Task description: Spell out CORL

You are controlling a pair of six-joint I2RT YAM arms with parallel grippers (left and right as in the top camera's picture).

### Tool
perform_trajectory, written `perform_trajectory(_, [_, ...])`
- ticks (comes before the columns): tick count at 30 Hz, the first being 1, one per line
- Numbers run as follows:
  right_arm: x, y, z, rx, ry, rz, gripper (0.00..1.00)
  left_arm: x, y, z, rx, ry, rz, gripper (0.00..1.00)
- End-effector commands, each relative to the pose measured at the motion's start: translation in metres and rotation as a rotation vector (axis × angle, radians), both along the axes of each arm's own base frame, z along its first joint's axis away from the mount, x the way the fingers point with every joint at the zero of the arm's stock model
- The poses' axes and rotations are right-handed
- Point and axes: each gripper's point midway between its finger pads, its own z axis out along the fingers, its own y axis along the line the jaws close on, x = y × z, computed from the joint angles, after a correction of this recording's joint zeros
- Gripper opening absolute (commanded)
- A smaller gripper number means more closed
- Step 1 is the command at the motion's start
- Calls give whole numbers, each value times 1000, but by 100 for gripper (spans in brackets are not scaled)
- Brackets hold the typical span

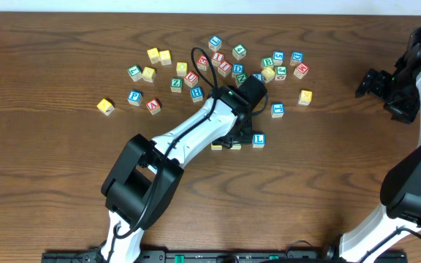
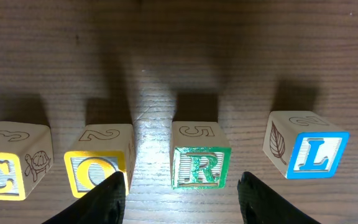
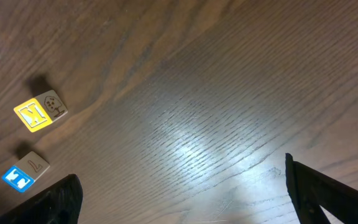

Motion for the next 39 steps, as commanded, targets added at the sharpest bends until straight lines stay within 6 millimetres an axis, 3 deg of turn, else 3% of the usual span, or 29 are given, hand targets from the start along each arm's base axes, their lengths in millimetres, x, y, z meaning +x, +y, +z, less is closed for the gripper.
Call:
perform_trajectory(1, [3, 0, 6, -2, -20, -6, 99, 3, 2, -5, 15, -11, 18, 57])
perform_trajectory(10, [3, 0, 6, -2, -20, -6, 99, 3, -3, -5, 9, -23, 5, 57])
perform_trajectory(39, [3, 0, 6, -2, -20, -6, 99, -2, -3, -34, 73, -6, 26, 53])
